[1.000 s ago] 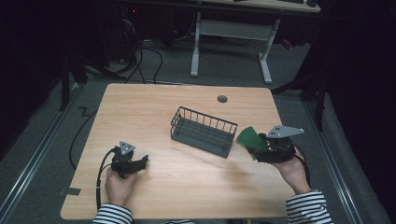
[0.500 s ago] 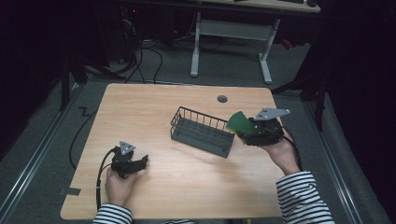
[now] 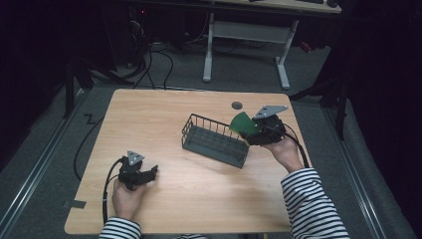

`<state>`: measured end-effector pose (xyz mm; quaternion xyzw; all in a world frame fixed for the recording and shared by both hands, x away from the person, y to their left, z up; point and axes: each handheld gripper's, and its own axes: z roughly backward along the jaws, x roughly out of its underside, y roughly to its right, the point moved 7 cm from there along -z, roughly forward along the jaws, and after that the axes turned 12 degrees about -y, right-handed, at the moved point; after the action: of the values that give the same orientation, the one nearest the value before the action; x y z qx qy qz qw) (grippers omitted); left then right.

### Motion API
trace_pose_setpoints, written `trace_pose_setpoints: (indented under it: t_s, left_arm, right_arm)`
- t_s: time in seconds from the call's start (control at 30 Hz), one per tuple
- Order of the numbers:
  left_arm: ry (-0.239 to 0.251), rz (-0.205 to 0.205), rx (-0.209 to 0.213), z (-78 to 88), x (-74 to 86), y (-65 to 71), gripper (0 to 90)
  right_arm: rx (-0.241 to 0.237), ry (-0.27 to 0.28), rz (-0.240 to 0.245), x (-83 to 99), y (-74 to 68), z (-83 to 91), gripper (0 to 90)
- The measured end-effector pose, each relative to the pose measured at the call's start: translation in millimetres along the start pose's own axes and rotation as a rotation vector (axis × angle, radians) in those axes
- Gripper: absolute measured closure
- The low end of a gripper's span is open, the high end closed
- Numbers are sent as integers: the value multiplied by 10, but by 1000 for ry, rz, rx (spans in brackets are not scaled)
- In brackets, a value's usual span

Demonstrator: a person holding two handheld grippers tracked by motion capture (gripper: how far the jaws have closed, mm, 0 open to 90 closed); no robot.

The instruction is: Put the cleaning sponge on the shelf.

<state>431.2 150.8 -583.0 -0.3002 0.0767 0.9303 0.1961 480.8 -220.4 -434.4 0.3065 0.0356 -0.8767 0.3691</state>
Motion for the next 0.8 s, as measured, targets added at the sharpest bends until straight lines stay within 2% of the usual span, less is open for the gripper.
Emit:
trace_pose_setpoints:
  t_s: [0.3, 0.8]
  left_arm:
    - [1, 2, -2, 1, 0, -2, 304]
    - [2, 3, 0, 1, 0, -3, 304]
  right_arm:
    - [-9, -33, 22, -19, -45, -241, 296]
    - [15, -75, 106, -16, -195, -397, 293]
